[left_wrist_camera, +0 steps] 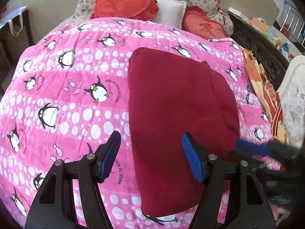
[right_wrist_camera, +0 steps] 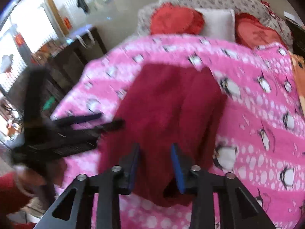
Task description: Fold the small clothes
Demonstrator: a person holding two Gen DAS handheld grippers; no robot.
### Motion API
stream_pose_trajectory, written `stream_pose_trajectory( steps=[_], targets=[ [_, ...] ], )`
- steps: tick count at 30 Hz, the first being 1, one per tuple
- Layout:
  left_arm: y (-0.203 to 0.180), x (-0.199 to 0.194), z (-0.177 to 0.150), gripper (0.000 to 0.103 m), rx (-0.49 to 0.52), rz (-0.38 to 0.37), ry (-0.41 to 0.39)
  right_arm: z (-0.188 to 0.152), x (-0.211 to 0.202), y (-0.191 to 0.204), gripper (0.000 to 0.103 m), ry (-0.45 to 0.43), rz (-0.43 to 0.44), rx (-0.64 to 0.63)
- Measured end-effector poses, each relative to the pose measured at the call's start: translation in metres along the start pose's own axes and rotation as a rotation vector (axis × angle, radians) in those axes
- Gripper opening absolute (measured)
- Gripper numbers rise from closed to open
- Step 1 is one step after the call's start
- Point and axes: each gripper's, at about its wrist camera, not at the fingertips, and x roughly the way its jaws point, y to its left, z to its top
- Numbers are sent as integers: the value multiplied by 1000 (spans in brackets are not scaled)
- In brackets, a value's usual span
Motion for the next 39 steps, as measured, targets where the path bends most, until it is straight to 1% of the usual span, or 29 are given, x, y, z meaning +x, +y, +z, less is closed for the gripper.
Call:
stream_pose_trajectory(
  steps=[2, 3, 4, 5, 9, 11, 12, 13, 15, 18, 24, 30, 32, 34, 39],
  targets=[
    [-3, 1, 0, 67, -5, 18, -12, -14, 14, -9, 25, 26, -5, 27],
    [-3, 1, 0, 67, -5, 26, -14, -20, 18, -12, 22, 24, -7, 35],
    [-5, 1, 0, 67, -5, 33, -14, -24, 20, -15, 22, 15, -2, 45],
    [-5, 0, -1, 67, -4, 39, -14, -20, 21, -18, 22, 5, 2, 52],
    [-12, -5, 0, 67, 17, 67, -28, -19, -2, -14, 25, -29, -5, 59],
    [-14, -10, 1, 67, 26, 80, -47, -19, -16, -10, 36, -52, -21, 66],
    [-15, -13, 1, 67, 26, 86, -61, -16, -22, -10, 48, -66, -35, 72],
    [-16, -16, 2, 67, 24, 87, -71, -12, -27, -9, 53, -79, -51, 75],
    [-16, -21, 3, 67, 17, 89, -85, -8, -37, -5, 54, -110, -105, 79],
    [-18, -27, 4, 67, 31, 93, -97, -3, -39, -1, 54, -114, -160, 108],
    [-20, -36, 3, 67, 68, 125, -125, 5, -34, -4, 55, -122, -186, 179],
    [-13, -43, 2, 67, 54, 134, -149, 8, -28, -1, 56, -120, -188, 189],
    [-11, -43, 2, 67, 49, 137, -148, 9, -25, 1, 56, -117, -190, 184],
    [-10, -43, 2, 67, 47, 137, -147, 9, -23, 2, 59, -111, -190, 181],
    [-11, -43, 1, 67, 50, 141, -152, 8, -19, 2, 60, -98, -183, 188]
  ],
)
